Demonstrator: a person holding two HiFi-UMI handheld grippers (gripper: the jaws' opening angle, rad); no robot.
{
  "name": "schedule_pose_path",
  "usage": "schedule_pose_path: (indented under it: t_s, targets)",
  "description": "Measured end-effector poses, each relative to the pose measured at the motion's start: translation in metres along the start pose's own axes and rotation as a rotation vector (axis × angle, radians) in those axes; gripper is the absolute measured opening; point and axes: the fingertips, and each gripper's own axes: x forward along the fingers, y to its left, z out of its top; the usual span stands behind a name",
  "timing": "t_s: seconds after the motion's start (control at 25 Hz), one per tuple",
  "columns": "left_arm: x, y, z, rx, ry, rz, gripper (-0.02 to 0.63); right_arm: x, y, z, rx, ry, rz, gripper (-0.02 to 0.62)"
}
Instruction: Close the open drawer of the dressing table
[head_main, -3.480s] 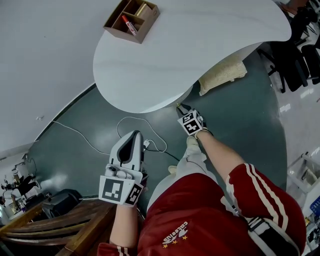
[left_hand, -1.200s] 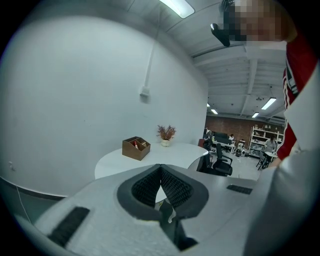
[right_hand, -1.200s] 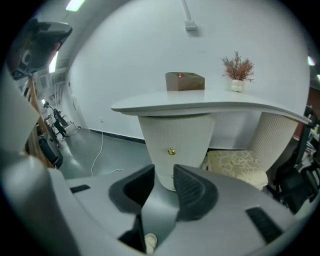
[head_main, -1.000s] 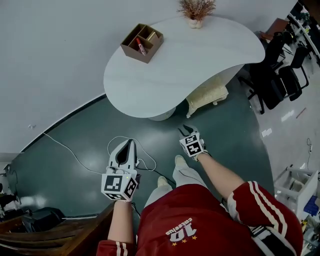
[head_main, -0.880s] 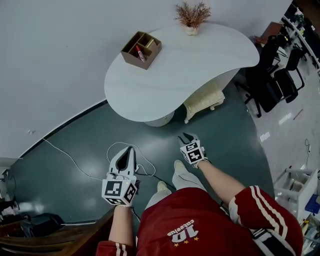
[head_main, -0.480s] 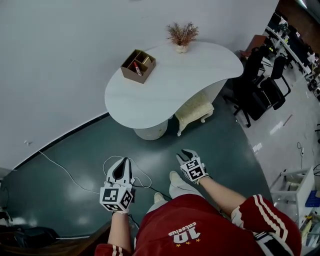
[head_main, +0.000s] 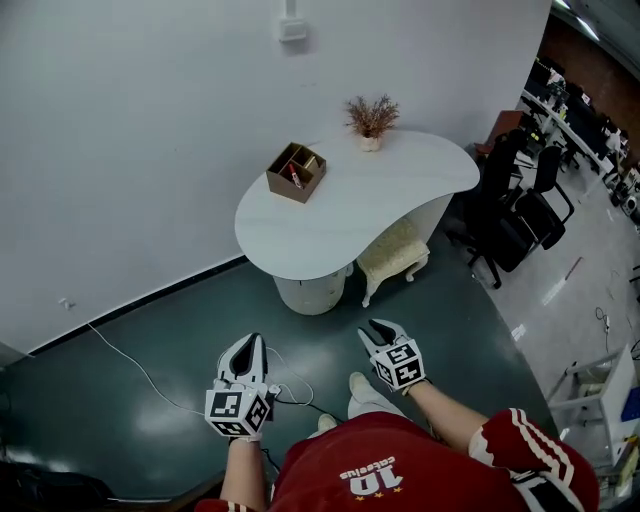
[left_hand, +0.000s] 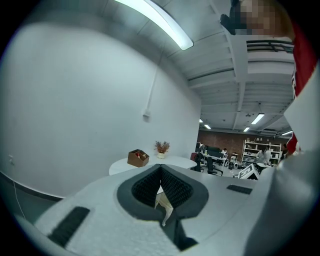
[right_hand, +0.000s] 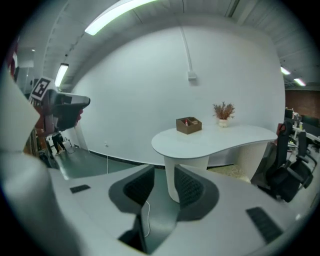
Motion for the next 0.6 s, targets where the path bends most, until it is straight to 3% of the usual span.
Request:
schedule_pose_path:
  t_s: [0.36,0.6]
  targets:
    - [-0.027,-0.007,0.044,0.062,-0.076,-0.076,0.0,-0.08,-0.001,0.092,-0.003,-0.244,-0.129,0.118]
    - [-0.033,-0.015,0.072,0.061,-0.143,-0.13,0.0,-0.127,-0.005,0.134,0.001,-0.334,-0.194,0.118]
